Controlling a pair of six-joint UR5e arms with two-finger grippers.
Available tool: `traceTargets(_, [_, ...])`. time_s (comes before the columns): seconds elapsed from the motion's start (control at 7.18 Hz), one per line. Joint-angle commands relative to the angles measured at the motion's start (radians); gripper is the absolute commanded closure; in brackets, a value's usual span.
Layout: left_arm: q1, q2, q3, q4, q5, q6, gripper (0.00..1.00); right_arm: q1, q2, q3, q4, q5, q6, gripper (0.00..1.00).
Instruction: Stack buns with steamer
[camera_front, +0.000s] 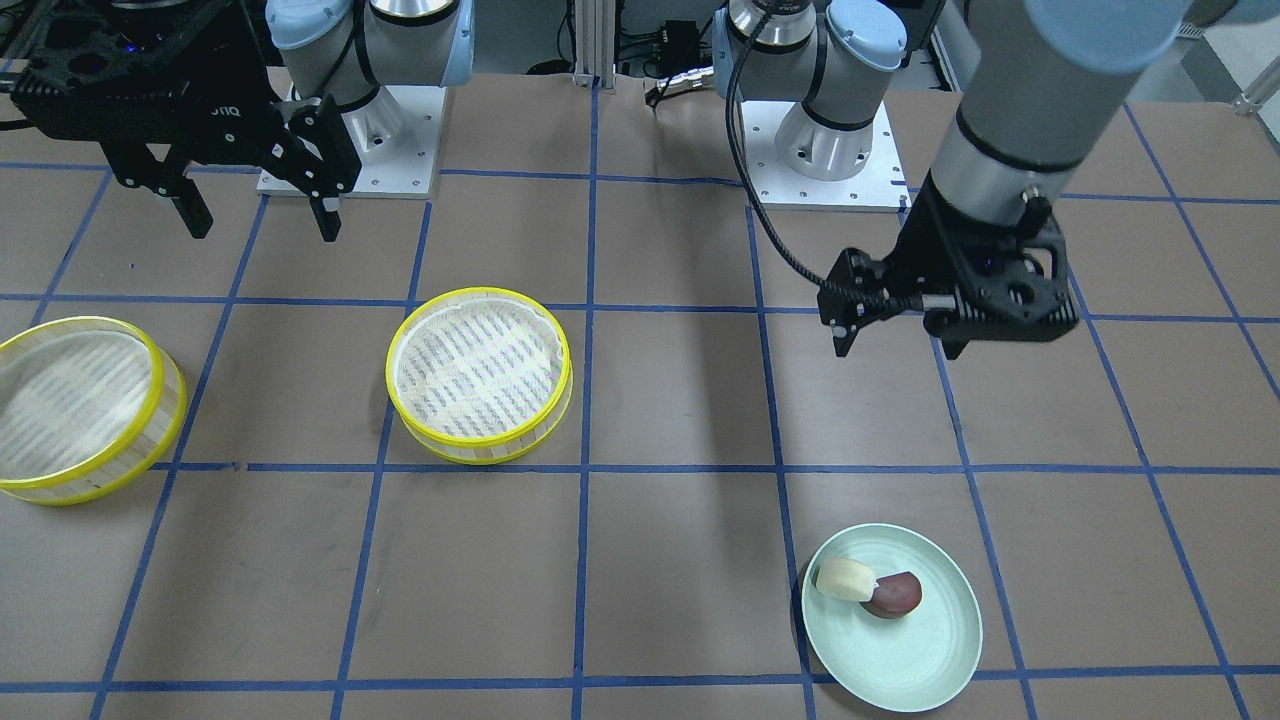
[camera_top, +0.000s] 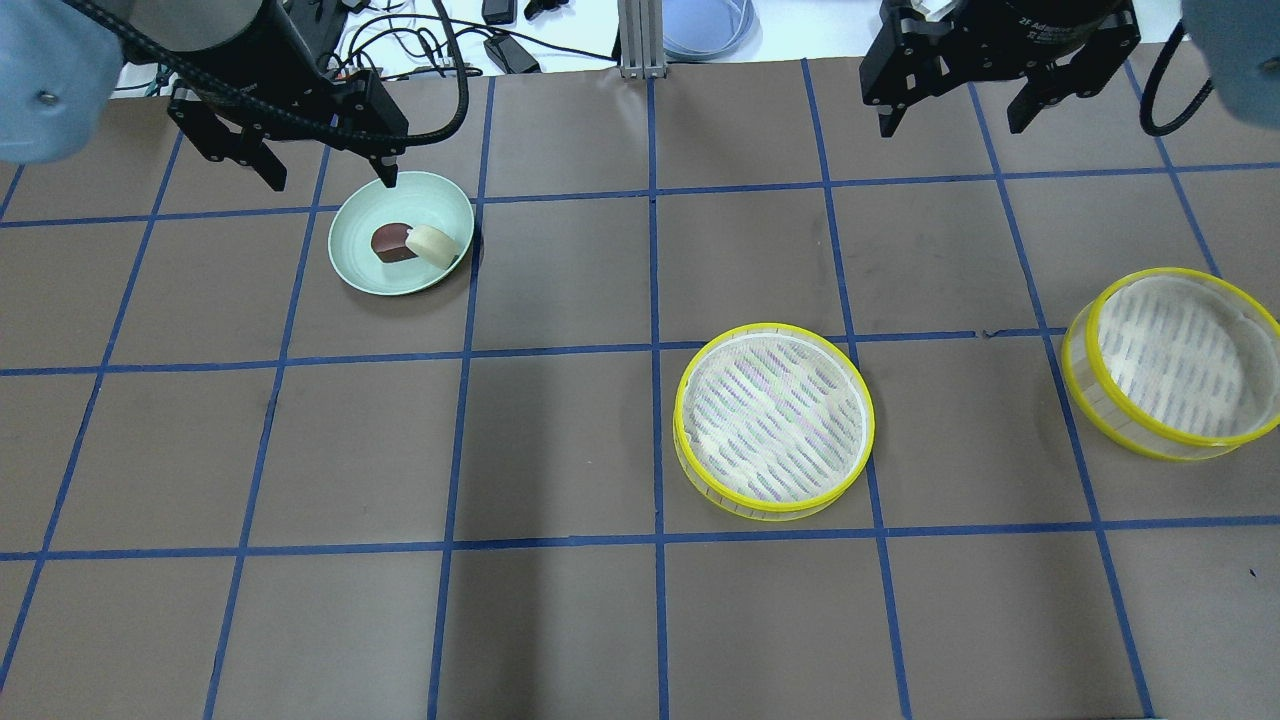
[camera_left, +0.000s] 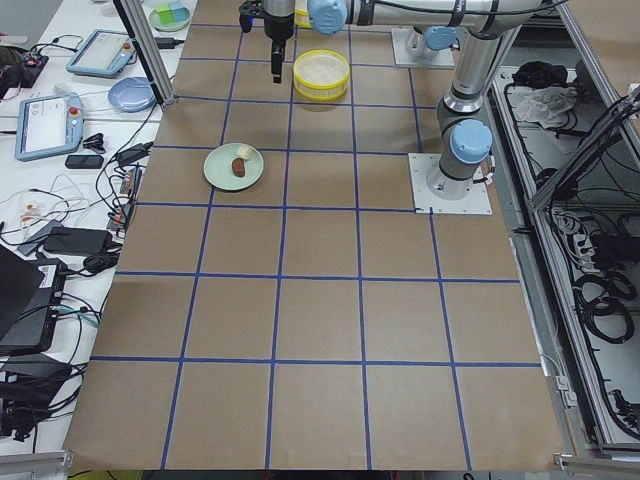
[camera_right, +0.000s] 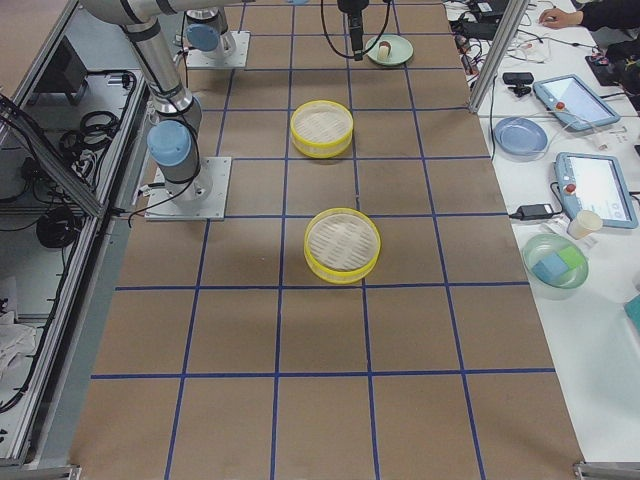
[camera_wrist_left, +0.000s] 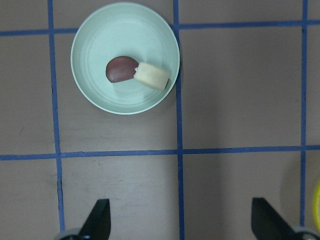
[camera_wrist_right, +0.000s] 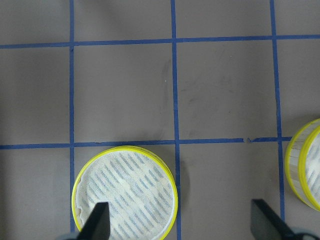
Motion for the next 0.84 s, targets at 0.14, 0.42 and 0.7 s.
traceTargets(0.14, [0.025, -0.216, -0.048, 0.231, 0.005, 0.025, 0.01, -0.001, 0.005, 0.0, -0.002, -0.006, -0.016, 0.0])
traceTargets(0.42, [0.028, -0.307, -0.058, 0.331, 0.0, 0.022, 0.01, -0.074, 0.027, 0.0, -0.014, -0.017, -0.157, 0.0])
traceTargets(0.7, [0.028, -0.344, -0.097, 0.402, -0.041, 0.024, 0.02, -0.31, 0.101, 0.0, -0.026, -0.008, -0.487, 0.0])
